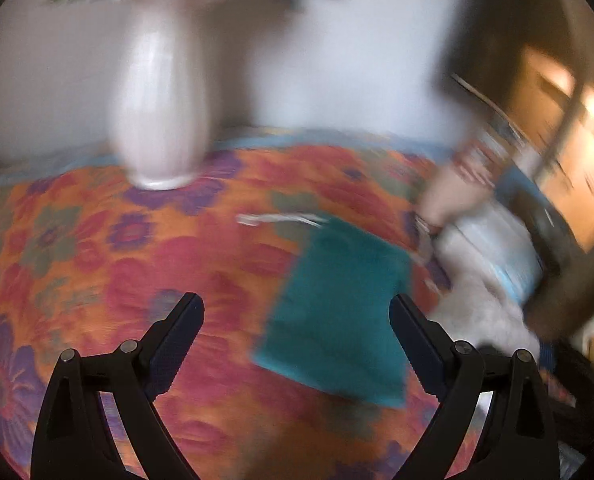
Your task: Organize soft objects
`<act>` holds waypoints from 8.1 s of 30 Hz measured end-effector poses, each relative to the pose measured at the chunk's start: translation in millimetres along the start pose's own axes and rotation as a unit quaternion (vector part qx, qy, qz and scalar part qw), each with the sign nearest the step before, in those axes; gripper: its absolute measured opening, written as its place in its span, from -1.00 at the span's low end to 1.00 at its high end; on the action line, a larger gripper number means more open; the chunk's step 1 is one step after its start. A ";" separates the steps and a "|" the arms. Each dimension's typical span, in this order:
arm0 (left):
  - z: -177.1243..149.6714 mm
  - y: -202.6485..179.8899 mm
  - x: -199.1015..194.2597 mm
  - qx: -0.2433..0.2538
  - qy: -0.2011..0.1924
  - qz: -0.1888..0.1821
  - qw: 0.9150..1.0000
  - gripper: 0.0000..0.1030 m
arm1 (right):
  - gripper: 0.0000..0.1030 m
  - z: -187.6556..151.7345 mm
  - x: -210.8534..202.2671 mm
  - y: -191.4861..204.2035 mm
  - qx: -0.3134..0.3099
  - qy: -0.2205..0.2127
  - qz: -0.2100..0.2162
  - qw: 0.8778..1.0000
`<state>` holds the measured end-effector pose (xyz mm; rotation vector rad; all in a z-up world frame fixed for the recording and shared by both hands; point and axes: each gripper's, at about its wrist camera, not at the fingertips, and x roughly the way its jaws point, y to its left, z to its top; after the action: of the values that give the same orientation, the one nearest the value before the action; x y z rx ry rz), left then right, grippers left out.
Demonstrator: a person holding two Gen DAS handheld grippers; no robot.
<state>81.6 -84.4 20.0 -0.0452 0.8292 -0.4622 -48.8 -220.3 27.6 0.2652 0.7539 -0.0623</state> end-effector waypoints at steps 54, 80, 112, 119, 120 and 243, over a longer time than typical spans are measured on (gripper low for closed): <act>-83.0 30.3 -58.5 -0.043 0.054 0.119 0.991 0.59 | 0.45 -10.3 26.3 3.5 -0.030 0.091 0.121 0.988; -91.9 -8.3 -98.0 -0.003 -0.017 0.030 0.999 -0.77 | -0.12 -35.3 -39.4 27.0 -0.118 -0.023 0.098 0.988; -52.2 -340.1 -83.1 0.241 -0.024 -0.174 0.955 -0.77 | -0.12 -24.7 -255.2 -270.8 0.019 -0.134 -0.048 0.990; -20.8 -384.5 -51.9 0.226 -0.054 -0.115 0.966 -0.77 | -0.12 39.6 -238.8 -320.8 0.101 -0.154 -0.060 0.981; -20.0 -389.3 -47.5 0.229 -0.058 -0.104 0.966 -0.77 | -0.12 51.7 -228.9 -325.7 0.106 -0.148 -0.058 0.982; -53.0 50.6 -81.0 -0.091 -0.050 0.229 0.968 0.91 | 0.94 8.6 13.9 70.6 -0.140 -0.043 0.001 0.989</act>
<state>15.4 1.9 29.7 -0.0447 0.7518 0.0529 -22.3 -153.9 39.3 -0.0042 0.6676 0.0340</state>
